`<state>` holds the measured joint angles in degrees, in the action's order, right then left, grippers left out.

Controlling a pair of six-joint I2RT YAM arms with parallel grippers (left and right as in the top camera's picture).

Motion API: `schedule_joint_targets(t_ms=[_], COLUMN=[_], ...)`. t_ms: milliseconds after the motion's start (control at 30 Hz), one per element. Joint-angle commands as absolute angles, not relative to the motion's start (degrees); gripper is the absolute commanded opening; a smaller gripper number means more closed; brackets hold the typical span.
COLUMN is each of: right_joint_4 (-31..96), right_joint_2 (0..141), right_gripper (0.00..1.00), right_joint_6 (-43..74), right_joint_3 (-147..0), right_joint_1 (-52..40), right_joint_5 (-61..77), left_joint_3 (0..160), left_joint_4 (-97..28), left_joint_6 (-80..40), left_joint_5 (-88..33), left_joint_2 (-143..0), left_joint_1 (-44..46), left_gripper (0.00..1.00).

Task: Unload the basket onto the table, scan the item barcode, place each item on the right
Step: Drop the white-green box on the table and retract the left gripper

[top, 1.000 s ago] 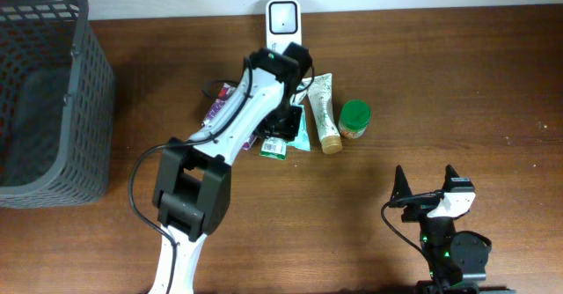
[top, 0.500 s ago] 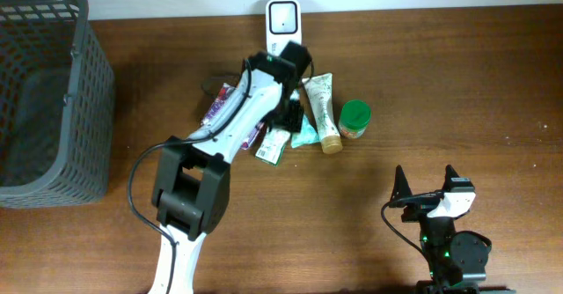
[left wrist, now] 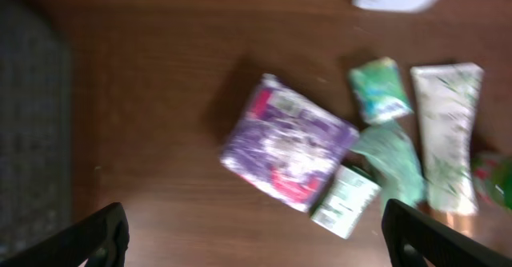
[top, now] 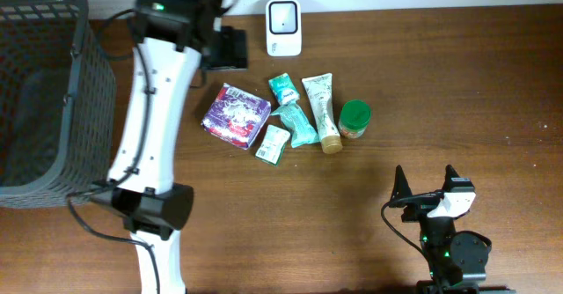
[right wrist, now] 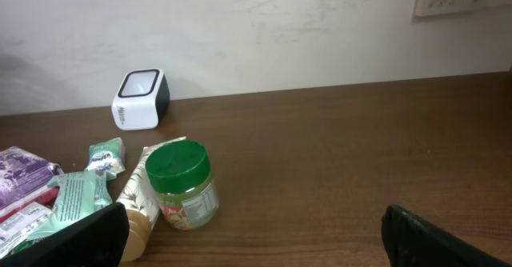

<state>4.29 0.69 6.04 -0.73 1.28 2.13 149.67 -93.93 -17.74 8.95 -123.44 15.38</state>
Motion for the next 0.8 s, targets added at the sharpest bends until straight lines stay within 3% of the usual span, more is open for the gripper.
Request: schedule_joint_targets(t_ms=[0,300,367,433,467,567,633,767], right_joint_4=[4.5,4.5,4.5,4.5,4.5,4.5,4.5,4.5], right_joint_2=[0.3,0.3,0.3,0.3,0.3,0.3,0.3,0.3], right_gripper=[0.99,0.99,0.99,0.99,0.99,0.99,0.99,0.99], right_joint_6=[6.3,6.3,6.3,6.3,6.3,6.3,6.3,6.3], right_joint_3=[-0.3,-0.3,-0.3,-0.3,-0.3,-0.3,-0.3,-0.3], right_joint_1=[0.8,0.8,0.8,0.8,0.8,0.8,0.8,0.8], right_joint_5=[1.7,1.7,1.7,1.7,1.7,1.7,1.7,1.7], left_joint_3=[148.1,139.4,138.2,137.5,137.2,136.9,136.9,136.9], left_joint_4=[-94.3,-95.0,-95.0,-95.0,-95.0,-94.8,-93.9,-90.0], left_joint_6=[-17.7,-17.7,-17.7,-17.7,-17.7,-17.7,-17.7,-18.4], left_joint_5=[9.9,6.8,8.4,9.5,9.5,9.5,9.6,10.3], left_joint_2=[-123.6,-123.8,-123.8,-123.8,-123.8,-123.8,-123.8,-123.8], left_joint_1=[10.4,6.3,6.2,6.2,6.2,6.2,6.1,4.3], left_gripper=[0.99,0.99,0.93,0.79,0.79,0.82,0.99,0.99])
